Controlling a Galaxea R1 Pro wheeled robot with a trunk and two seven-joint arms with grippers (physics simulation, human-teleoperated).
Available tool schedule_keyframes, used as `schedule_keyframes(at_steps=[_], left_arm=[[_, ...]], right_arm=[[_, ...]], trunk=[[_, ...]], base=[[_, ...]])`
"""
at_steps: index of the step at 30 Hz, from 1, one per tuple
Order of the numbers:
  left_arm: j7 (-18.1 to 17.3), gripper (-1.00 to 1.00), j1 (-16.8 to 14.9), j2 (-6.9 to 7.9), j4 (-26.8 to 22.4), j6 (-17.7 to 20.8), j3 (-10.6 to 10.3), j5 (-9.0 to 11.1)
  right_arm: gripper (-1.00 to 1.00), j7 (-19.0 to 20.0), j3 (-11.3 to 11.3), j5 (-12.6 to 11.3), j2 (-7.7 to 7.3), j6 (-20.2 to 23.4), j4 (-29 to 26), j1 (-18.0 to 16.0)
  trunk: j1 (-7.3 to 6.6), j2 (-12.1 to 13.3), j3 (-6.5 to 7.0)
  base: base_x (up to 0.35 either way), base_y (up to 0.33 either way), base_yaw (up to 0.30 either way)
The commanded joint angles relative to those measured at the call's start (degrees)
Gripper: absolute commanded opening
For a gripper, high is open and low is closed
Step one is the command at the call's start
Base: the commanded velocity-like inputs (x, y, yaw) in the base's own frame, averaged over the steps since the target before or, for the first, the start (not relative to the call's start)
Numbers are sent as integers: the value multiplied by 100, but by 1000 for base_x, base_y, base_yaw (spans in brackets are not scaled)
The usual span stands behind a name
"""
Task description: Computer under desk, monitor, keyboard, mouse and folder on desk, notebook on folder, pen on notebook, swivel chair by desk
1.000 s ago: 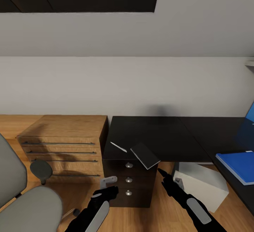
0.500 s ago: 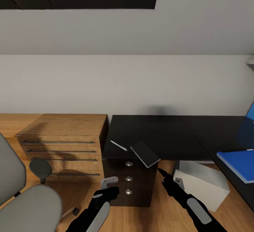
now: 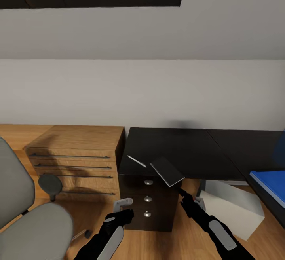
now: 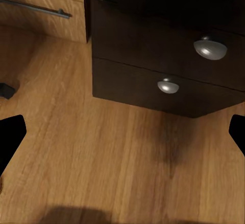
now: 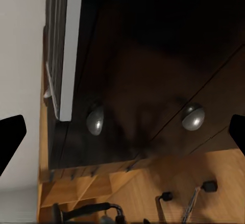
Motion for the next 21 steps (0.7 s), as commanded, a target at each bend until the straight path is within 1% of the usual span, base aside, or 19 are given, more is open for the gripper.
schedule_keyframes(at_steps=[1, 9, 14, 21], left_arm=[[44, 100, -6, 2, -4, 11, -14, 42], [26, 100, -6, 9, 4, 6, -14, 44], [21, 100, -6, 11, 71, -1, -20, 36], [15, 100, -6, 11, 144, -5, -22, 31]], right_arm=[[100, 7, 28, -37, -7, 10, -8, -3], [100, 18, 59, 47, -8, 14, -37, -3], [100, 174, 66, 71, -8, 10, -70, -3], [100, 281, 63, 248, -8, 13, -70, -3]], trunk=[[0, -3, -6], [0, -3, -6], [0, -3, -6], [0, -3, -6]], base=[[0, 0, 114], [0, 0, 46], [0, 0, 5], [0, 0, 0]])
